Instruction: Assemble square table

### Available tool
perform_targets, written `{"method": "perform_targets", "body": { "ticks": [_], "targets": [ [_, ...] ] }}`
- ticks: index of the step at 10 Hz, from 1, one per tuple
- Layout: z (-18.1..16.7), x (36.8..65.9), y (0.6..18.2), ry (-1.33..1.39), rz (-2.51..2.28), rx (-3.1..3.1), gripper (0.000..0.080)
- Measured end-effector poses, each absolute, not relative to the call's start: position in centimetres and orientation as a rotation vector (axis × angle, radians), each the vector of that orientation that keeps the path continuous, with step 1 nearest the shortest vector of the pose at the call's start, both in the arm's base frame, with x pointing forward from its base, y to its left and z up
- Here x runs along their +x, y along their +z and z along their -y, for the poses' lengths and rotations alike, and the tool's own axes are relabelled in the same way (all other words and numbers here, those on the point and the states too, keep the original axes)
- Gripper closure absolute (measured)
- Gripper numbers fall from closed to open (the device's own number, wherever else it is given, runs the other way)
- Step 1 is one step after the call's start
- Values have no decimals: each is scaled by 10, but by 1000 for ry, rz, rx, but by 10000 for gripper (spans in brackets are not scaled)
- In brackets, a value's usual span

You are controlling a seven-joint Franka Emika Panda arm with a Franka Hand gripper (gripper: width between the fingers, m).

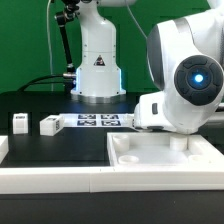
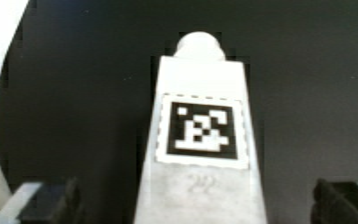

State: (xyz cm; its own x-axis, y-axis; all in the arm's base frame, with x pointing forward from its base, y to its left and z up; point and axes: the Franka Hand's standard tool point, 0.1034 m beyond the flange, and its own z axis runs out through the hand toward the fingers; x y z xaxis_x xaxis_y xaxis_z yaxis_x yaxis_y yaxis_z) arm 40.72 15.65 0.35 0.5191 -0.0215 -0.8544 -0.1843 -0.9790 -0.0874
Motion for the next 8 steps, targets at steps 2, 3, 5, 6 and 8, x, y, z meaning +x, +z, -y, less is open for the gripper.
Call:
{"method": "perform_targets", "body": {
  "ticks": [2, 3, 5, 6, 8],
  "targets": [
    [-156, 408, 4, 1450, -178, -2590, 260],
    [-156, 409, 4, 1449, -178, -2590, 441],
    [-156, 409, 4, 1449, -178, -2590, 509],
    [-156, 409, 4, 1449, -178, -2590, 509],
    [-155, 410, 4, 1446, -182, -2590, 509]
  ]
}}
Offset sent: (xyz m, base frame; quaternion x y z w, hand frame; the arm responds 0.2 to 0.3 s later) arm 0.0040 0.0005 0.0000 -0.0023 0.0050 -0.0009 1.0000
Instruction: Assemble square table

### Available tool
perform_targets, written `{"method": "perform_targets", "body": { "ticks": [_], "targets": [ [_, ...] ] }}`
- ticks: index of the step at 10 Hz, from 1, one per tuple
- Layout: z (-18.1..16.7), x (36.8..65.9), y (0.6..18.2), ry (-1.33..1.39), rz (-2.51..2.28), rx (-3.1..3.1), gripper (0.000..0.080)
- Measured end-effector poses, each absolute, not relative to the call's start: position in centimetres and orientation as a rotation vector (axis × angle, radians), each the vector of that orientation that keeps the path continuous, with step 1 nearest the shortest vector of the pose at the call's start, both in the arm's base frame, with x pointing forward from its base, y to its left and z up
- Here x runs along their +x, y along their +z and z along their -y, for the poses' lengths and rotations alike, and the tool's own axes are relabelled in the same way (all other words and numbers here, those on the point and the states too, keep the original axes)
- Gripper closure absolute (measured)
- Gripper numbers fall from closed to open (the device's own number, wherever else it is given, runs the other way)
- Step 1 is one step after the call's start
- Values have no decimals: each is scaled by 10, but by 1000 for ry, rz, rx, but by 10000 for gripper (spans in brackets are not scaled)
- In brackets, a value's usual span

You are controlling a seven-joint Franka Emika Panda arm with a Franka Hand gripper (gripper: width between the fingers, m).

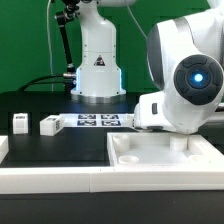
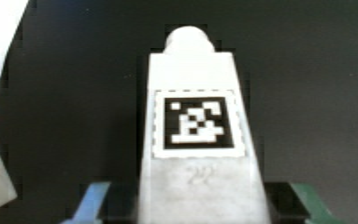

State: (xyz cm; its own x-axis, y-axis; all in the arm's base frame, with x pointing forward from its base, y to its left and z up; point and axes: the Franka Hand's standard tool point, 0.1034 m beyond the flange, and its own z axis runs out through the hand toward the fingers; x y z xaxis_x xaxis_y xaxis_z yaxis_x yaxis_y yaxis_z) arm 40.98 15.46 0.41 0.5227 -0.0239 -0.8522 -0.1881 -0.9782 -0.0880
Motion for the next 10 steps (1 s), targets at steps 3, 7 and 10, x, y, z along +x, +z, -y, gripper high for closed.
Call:
{"method": "perform_targets", "body": {
  "ticks": [3, 7, 10],
  "targets": [
    [-143, 429, 29, 1409, -174, -2583, 509],
    [-135, 449, 51, 1296, -180, -2622, 509],
    [-135, 457, 47, 1207, -191, -2660, 509]
  ]
}}
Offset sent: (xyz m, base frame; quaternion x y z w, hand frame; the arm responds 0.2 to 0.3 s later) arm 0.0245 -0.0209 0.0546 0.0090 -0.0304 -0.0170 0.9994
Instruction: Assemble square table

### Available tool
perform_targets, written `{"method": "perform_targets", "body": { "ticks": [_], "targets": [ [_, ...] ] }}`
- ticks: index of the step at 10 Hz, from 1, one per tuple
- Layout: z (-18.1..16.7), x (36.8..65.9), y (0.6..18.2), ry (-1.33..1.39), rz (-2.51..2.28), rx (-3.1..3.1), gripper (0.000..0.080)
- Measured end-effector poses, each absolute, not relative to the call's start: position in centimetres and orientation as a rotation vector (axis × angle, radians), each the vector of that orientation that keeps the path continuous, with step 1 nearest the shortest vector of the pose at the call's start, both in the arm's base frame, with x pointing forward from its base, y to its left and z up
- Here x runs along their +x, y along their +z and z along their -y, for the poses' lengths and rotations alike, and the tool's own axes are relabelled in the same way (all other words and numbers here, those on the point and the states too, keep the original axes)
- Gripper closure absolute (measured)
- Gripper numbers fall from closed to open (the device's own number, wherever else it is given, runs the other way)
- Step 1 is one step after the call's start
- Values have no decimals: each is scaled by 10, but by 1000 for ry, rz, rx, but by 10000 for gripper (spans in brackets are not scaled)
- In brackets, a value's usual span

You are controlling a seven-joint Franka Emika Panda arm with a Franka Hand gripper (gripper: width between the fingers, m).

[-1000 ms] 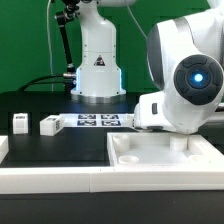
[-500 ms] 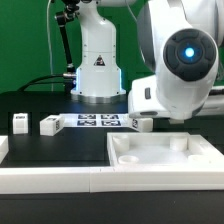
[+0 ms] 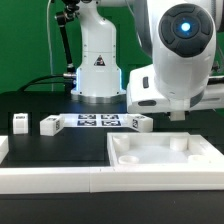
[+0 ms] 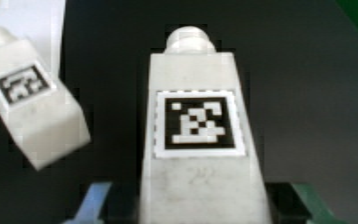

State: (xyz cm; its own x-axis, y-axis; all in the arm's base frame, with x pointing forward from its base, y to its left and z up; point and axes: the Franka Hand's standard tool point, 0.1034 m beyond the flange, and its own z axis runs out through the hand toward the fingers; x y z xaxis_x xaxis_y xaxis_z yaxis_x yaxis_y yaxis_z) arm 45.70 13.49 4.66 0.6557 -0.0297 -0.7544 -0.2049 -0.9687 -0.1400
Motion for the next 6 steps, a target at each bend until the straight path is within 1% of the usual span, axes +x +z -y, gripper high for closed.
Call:
{"method": "perform_targets", "body": {
  "ticks": [1, 2, 3, 4, 5, 6],
  "targets": [
    [-128, 463, 45, 1081, -164, -2701, 509],
    [-120, 470, 61, 966, -182, -2747, 509],
    [-115, 473, 77, 927, -189, -2760, 509],
    [-110, 483, 88, 858, -189, -2777, 509],
    [-105, 495, 103, 764, -191, -2801, 509],
    [-104, 502, 109, 663, -204, -2830, 509]
  ]
}}
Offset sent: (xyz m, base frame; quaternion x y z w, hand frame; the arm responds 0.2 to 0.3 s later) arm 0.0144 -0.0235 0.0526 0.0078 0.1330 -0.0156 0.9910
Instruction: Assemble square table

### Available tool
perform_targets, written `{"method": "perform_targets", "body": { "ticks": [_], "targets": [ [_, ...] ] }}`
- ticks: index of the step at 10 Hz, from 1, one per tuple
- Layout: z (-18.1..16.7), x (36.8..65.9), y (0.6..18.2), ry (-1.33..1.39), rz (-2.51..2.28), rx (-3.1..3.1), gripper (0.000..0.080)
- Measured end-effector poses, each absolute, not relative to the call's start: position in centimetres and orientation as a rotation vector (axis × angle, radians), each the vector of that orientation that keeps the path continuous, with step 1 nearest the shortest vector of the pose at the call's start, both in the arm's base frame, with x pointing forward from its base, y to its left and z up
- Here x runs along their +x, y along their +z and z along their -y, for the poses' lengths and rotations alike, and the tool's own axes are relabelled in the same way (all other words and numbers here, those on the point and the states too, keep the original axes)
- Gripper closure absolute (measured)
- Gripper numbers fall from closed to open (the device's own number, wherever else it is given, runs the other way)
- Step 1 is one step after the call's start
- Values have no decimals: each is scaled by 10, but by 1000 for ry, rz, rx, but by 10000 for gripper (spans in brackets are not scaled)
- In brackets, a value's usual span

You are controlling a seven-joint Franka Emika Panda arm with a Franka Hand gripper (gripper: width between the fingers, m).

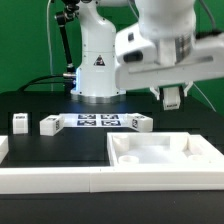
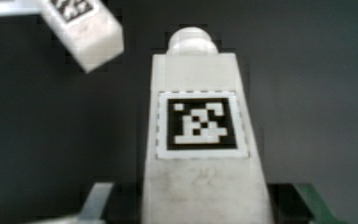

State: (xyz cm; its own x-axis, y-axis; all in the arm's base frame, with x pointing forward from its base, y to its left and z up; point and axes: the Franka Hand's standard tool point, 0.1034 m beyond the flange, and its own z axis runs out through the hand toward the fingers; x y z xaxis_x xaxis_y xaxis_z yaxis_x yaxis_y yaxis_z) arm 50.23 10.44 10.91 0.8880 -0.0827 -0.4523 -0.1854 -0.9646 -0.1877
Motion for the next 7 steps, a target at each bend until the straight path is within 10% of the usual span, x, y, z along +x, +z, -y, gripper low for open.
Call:
{"method": "perform_targets", "body": {
  "ticks": [7],
  "targets": [
    [-96, 537, 125, 16, -238, -2942, 509]
  ]
}}
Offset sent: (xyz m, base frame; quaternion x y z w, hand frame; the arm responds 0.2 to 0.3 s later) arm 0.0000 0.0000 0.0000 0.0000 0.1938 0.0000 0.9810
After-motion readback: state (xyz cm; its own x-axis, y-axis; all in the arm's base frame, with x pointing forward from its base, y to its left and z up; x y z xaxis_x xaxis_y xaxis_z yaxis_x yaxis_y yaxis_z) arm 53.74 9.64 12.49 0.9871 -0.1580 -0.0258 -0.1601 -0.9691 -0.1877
